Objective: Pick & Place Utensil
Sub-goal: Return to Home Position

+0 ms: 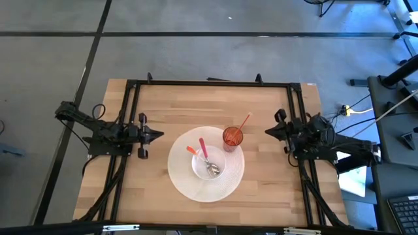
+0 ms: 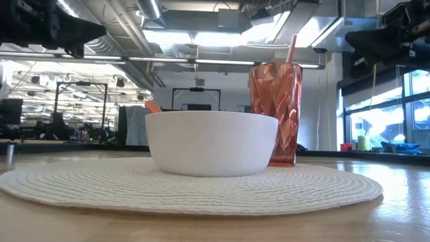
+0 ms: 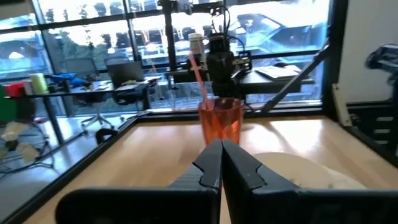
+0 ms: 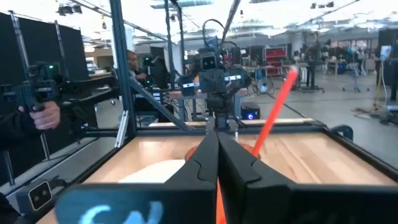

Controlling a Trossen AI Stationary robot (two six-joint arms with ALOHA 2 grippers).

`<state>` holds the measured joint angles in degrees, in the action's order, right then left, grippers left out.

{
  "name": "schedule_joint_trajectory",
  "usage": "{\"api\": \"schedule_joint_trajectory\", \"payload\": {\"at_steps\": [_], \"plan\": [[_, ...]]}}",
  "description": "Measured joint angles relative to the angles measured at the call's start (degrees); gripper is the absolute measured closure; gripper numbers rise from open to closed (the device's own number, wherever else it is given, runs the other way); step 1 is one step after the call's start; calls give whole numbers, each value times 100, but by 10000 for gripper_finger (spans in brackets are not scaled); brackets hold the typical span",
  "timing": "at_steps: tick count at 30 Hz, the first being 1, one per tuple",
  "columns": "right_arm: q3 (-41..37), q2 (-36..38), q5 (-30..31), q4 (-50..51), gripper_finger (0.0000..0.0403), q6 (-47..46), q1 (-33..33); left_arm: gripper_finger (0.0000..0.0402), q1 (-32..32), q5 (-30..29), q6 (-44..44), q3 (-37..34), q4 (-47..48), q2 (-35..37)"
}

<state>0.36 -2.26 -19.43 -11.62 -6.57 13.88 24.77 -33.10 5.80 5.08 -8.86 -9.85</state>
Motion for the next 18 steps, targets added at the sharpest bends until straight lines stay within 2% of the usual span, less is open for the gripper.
{"api": "schedule_joint_trajectory", "payload": {"at_steps": [5,10,12,18], "plan": [[34,44,175,-64,402,144,-382,400,145,357,53,0,-179,-2],[339,165,184,419,402,174,-466,400,642,-367,1131,0,-644,59],[389,220,187,559,402,306,-466,400,742,-466,1623,0,-775,216],[389,195,187,662,402,597,-466,400,317,-530,2361,0,-950,986]]}}
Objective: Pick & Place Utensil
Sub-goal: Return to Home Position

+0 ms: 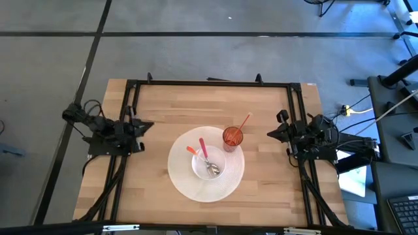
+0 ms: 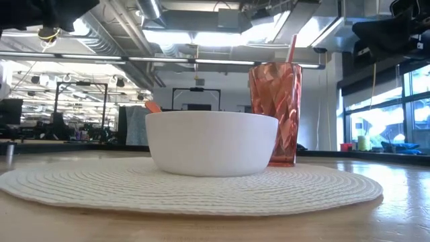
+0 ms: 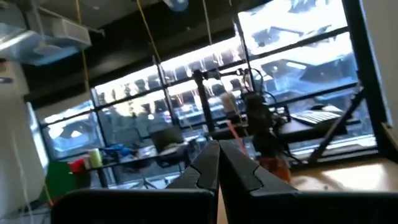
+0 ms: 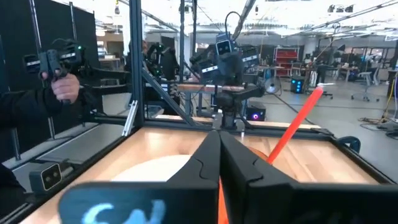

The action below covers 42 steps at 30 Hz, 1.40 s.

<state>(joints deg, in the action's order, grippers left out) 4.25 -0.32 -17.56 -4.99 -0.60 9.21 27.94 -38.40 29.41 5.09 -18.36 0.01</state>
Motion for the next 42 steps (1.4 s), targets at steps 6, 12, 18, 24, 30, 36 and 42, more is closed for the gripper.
{"api": "schedule_joint_trajectory", "payload": {"at_steps": [6,12,18,24,30,36,42], "plan": [[55,20,-9,-36,402,-134,0,400,-152,549,-324,353,741,-4],[175,22,-381,44,402,-346,-1,400,147,38,-1304,548,2013,-4],[24,22,-411,7,402,-469,-2,400,265,-67,-1786,465,2226,-4],[-312,22,-409,-487,402,-495,0,400,213,136,-2415,44,2244,-5],[-389,20,-412,-636,402,-473,0,400,-132,540,-2380,-398,1584,-2],[-389,20,-455,-635,402,-376,2,400,-961,1239,-2286,-448,1462,-2],[-387,20,-496,-519,402,-438,2,400,-1709,2387,-2697,-448,1568,-21]]}}
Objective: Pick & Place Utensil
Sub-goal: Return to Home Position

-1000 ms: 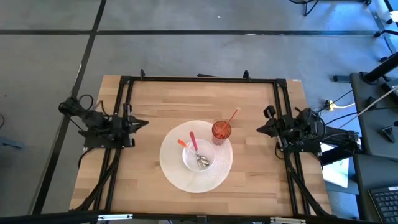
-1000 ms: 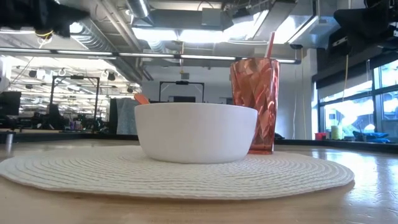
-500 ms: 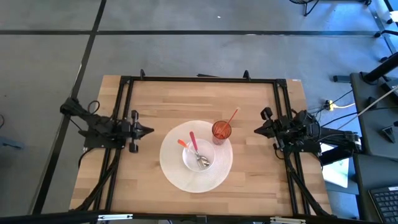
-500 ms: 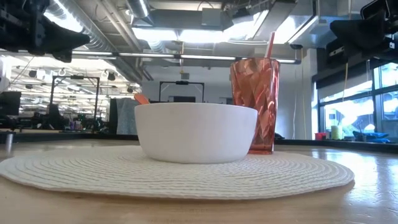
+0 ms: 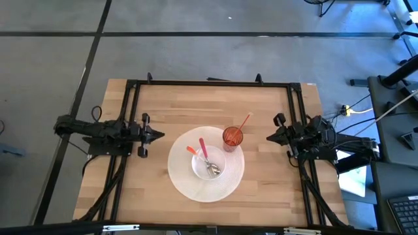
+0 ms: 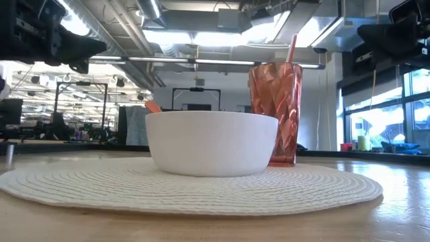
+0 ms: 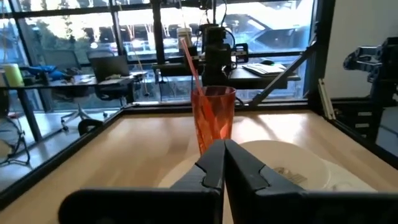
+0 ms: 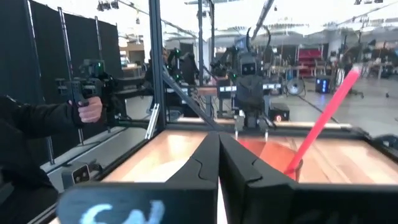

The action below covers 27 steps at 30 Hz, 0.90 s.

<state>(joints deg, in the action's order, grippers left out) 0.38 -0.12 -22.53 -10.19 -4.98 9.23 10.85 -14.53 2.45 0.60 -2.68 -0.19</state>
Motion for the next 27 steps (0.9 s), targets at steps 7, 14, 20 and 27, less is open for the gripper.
{"api": "schedule_joint_trajectory", "payload": {"at_steps": [7,14,20,27], "plan": [[0,0,281,358,402,-39,2,400,-339,374,-171,0,52,-1],[0,0,530,590,402,-152,2,400,-337,368,-30,-2,55,-4],[0,0,705,585,402,-273,2,400,-336,359,75,-2,55,-8],[0,0,708,590,400,-267,2,400,-336,442,42,-2,67,-8]]}}
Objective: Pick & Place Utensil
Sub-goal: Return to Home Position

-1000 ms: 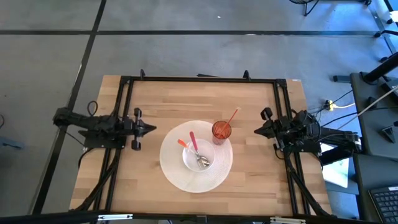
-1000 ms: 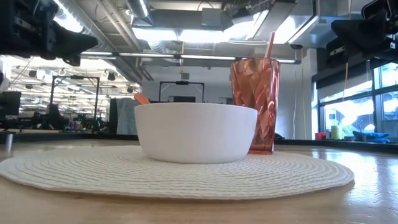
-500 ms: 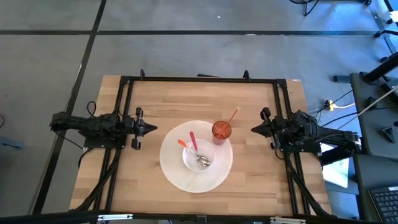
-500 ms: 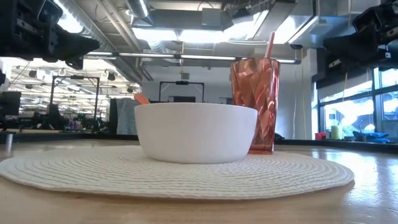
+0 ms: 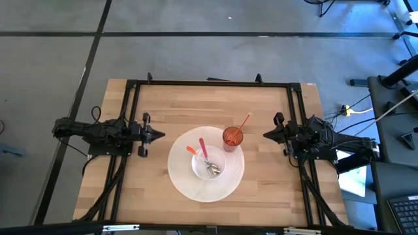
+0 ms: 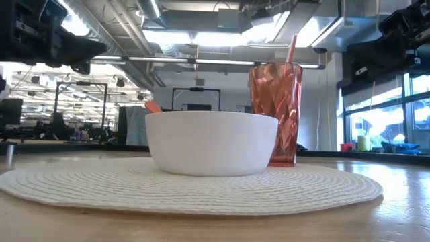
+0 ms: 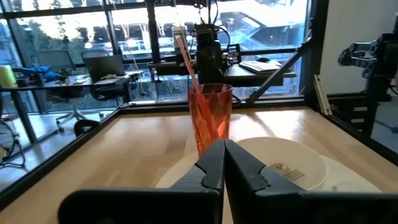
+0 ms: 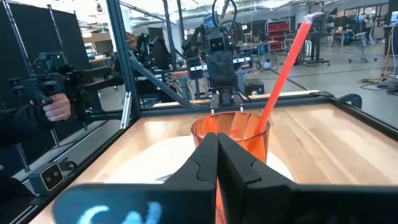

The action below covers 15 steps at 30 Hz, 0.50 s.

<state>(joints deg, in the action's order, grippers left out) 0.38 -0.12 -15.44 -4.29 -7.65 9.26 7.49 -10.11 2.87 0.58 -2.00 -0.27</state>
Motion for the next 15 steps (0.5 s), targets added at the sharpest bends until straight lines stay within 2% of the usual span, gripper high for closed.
{"api": "schedule_joint_trajectory", "payload": {"at_steps": [8,15], "plan": [[0,0,-257,76,382,67,-4,396,0,164,-75,0,20,0],[0,0,70,76,398,34,-4,400,0,166,-262,0,22,0]]}}
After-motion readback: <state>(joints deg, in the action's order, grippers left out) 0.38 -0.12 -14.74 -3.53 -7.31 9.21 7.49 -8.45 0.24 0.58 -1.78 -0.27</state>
